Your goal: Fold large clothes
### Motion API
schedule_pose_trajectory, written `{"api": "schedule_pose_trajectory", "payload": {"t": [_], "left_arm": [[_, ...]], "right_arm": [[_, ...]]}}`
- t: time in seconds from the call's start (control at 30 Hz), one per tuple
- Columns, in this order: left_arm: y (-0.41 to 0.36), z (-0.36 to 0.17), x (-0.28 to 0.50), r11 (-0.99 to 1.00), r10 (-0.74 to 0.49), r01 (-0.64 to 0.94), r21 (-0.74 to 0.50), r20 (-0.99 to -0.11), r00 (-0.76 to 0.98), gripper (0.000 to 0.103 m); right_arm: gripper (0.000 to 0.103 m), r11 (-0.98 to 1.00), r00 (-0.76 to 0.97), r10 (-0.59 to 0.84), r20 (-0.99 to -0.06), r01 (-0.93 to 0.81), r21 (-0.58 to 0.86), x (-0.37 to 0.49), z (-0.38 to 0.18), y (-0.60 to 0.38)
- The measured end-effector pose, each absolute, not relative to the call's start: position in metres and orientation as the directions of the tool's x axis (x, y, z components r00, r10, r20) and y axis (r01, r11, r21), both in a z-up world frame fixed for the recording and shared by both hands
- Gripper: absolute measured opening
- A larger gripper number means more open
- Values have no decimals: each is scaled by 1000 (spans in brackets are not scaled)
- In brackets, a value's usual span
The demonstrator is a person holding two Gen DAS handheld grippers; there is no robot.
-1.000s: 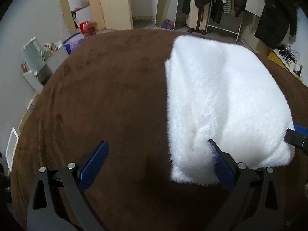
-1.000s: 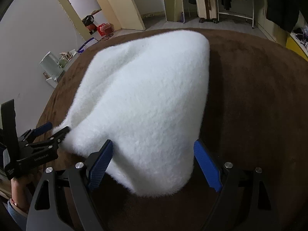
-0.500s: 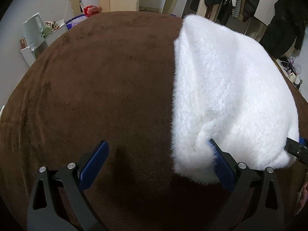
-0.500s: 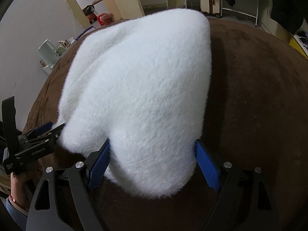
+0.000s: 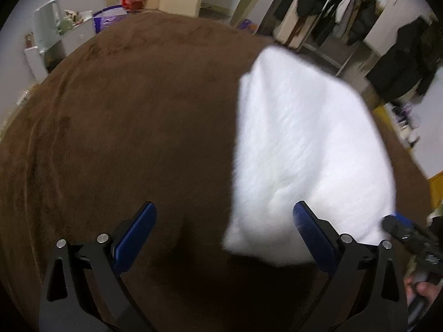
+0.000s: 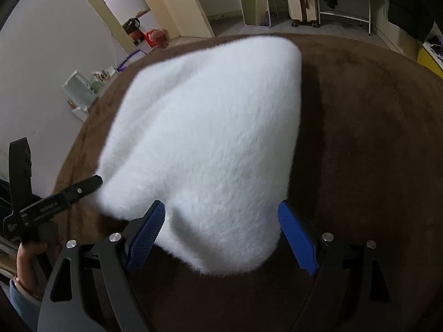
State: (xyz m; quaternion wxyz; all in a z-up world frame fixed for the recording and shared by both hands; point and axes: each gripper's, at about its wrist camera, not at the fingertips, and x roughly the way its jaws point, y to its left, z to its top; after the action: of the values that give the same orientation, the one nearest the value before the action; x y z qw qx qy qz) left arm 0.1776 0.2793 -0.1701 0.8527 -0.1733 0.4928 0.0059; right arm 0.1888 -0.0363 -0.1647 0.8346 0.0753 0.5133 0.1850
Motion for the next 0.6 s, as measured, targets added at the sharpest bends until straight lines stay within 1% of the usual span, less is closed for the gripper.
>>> {"api": "schedule_pose_trajectory", "payload": {"t": [0.03,0.07,0.13,0.17,0.23,0.4,0.47,0.53,0.6], "left_arm": [[283,-166,180,924,-210,-169,-343,-824,526,96],[285,-162,183,915,-233,-164,-368,-815,531,96],[287,-158,195,913,-264,-135,-385,-810,524,96],[288,-158,204,915,-280,-110,-388,-808,519,96],[289,-161,220,920,-291,-88,-383,-815,500,96],[293,-183,261,899,-373,-40,-436,-810,452,96],[295,-195,274,873,-431,-19,-488,-789,437,96],[293,-206,283,845,-492,16,-535,-764,416,96],[293,-218,293,797,-569,44,-602,-725,389,96]], "right_arm": [[87,914,405,401,-822,-228,335,191,-162,-41],[89,899,398,437,-806,-212,383,196,-160,-49],[91,856,378,514,-770,-167,490,204,-162,-61],[91,805,363,582,-728,-127,580,212,-167,-73],[91,737,345,650,-677,-70,672,225,-179,-90],[91,706,308,677,-669,-14,708,254,-208,-109],[91,663,290,716,-635,2,748,262,-221,-112],[93,589,274,774,-571,22,808,270,-236,-116],[94,538,265,808,-526,31,842,277,-246,-117]]}}
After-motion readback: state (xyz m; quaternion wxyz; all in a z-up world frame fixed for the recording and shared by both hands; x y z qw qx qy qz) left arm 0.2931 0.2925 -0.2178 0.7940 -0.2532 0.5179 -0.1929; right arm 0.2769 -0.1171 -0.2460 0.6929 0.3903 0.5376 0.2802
